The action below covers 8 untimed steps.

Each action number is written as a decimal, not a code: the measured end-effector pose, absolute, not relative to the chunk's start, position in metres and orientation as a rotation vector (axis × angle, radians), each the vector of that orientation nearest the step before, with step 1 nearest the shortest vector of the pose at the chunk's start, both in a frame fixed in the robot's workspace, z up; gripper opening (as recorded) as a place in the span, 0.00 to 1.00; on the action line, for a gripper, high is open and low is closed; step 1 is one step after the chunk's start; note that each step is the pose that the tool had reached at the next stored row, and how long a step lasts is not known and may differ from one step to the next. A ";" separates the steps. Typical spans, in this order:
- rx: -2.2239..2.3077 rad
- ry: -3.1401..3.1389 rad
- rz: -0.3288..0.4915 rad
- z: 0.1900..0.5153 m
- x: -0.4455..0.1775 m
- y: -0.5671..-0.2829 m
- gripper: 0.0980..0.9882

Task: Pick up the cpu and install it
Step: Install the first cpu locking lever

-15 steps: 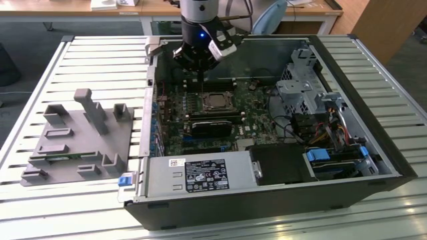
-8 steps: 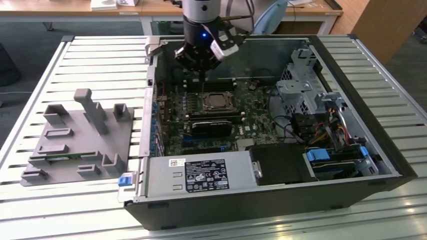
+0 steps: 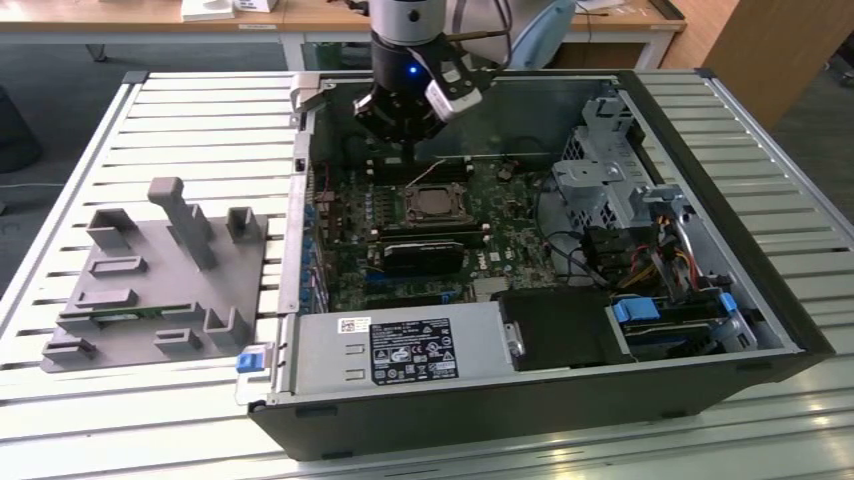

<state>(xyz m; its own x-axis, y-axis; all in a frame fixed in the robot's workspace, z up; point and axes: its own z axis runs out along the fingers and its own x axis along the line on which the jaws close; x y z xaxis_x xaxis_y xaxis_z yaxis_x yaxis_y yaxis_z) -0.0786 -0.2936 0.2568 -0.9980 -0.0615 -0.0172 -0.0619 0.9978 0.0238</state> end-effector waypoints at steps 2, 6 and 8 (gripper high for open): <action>-0.096 3.123 0.038 0.257 -0.078 -0.294 0.01; -0.096 3.123 0.038 0.257 -0.076 -0.294 0.01; -0.096 3.123 0.038 0.257 -0.075 -0.294 0.01</action>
